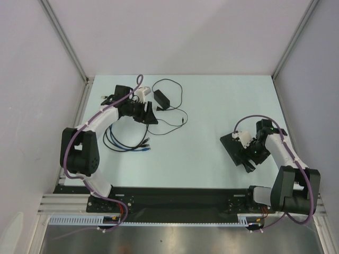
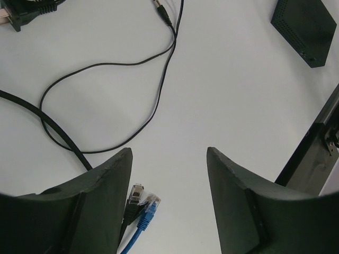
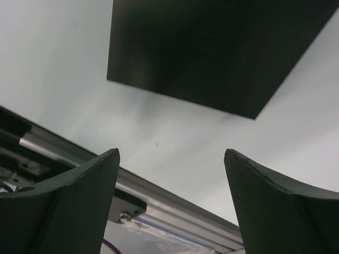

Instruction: Insert the plug into the switch port

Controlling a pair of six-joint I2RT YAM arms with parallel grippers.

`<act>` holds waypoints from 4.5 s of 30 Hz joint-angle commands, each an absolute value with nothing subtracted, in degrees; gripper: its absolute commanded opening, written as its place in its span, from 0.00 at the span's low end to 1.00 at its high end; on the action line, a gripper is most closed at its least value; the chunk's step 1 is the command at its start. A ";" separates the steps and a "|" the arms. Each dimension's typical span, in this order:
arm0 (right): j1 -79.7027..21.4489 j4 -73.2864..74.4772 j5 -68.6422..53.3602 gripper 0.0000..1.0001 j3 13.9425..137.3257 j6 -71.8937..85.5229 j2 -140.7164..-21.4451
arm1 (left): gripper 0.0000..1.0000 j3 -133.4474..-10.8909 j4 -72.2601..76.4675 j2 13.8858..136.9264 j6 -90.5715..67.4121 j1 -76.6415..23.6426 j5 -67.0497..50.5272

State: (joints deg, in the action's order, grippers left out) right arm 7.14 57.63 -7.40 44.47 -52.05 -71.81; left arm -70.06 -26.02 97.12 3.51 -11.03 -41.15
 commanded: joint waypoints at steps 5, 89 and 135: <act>1.06 40.89 -5.72 0.77 41.66 -34.67 -76.81 | 0.64 -70.66 -27.51 94.92 8.52 -12.74 -40.00; -9.40 18.63 -58.45 0.45 66.36 23.11 -104.33 | 0.00 -76.99 -36.56 100.20 42.89 -36.91 -38.41; -12.65 -8.26 -44.91 0.00 63.11 39.29 -88.95 | 0.37 -80.24 -2.99 99.40 2.99 -34.36 -25.66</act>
State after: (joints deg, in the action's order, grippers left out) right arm -12.40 -6.04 -44.45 63.44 41.28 -91.59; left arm -76.58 -6.07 97.54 1.21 -33.50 -28.32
